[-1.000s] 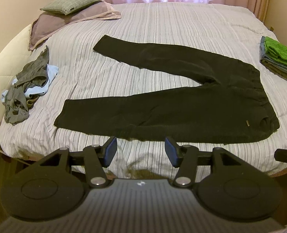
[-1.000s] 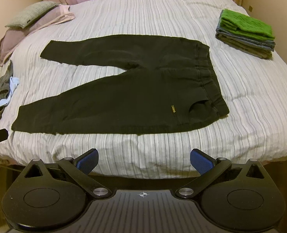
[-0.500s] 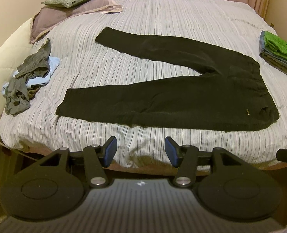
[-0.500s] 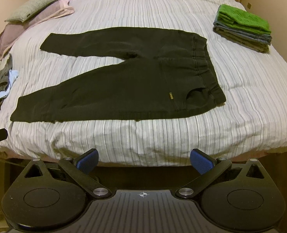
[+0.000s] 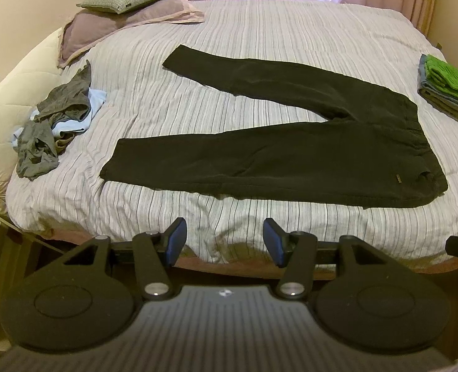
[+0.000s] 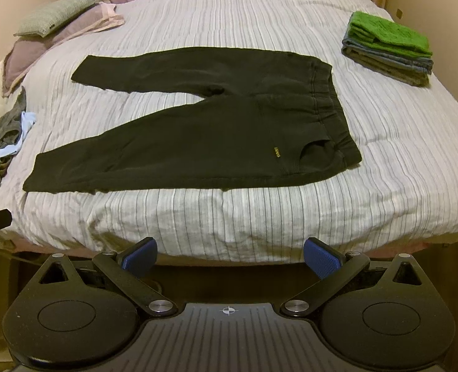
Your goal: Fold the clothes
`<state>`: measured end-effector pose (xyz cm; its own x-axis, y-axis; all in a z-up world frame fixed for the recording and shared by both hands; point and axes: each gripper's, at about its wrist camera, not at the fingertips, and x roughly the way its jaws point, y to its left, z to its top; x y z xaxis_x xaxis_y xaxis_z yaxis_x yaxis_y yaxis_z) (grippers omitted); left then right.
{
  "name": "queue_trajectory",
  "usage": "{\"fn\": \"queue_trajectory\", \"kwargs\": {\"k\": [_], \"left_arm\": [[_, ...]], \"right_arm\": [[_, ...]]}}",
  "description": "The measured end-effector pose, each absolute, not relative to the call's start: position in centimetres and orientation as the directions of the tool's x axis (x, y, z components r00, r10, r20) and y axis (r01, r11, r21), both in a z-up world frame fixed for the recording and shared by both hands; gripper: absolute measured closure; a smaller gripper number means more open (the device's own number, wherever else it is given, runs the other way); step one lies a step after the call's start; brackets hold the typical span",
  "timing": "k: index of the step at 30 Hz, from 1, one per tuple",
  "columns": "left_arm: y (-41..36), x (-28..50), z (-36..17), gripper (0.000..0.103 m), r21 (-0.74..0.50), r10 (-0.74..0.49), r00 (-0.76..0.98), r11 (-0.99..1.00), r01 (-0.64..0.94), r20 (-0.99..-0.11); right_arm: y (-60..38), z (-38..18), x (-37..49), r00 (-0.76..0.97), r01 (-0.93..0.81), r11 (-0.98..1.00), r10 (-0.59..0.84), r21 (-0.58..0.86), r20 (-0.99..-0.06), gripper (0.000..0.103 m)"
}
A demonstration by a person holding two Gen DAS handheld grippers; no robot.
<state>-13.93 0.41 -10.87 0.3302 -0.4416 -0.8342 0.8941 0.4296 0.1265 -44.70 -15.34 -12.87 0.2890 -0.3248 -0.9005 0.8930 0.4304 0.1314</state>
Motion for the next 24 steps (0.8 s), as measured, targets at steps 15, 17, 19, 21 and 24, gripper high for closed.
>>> {"fn": "queue_trajectory", "kwargs": {"k": [15,17,19,21,24], "left_arm": [[-0.2,-15.3,-10.6,0.053,0.12,-0.458,0.329,0.427,0.896,-0.826],[-0.3,-15.4,-10.6,0.053,0.121,-0.457,0.33,0.428,0.896,-0.826],[-0.5,-15.4,-10.7,0.053,0.124,-0.454,0.334,0.432,0.893,-0.826],[-0.7,-15.5,-10.8,0.053,0.127,-0.45,0.339,0.438,0.89,-0.826],[-1.0,-15.5,-10.9,0.053,0.135,-0.441,0.348,0.446,0.885,-0.827]], "right_arm": [[-16.5,-12.3,-45.8,0.318,0.887,0.436,-0.341,0.15,-0.885,0.0],[-16.7,-12.3,-45.9,0.322,0.883,0.444,-0.341,0.151,-0.883,0.0],[-17.0,-12.3,-46.0,0.327,0.88,0.45,-0.343,0.151,-0.881,0.0],[-17.4,-12.4,-46.1,0.33,0.879,0.451,-0.343,0.154,-0.879,0.0],[-18.0,-12.5,-46.2,0.333,0.878,0.452,-0.339,0.158,-0.88,0.0]]}}
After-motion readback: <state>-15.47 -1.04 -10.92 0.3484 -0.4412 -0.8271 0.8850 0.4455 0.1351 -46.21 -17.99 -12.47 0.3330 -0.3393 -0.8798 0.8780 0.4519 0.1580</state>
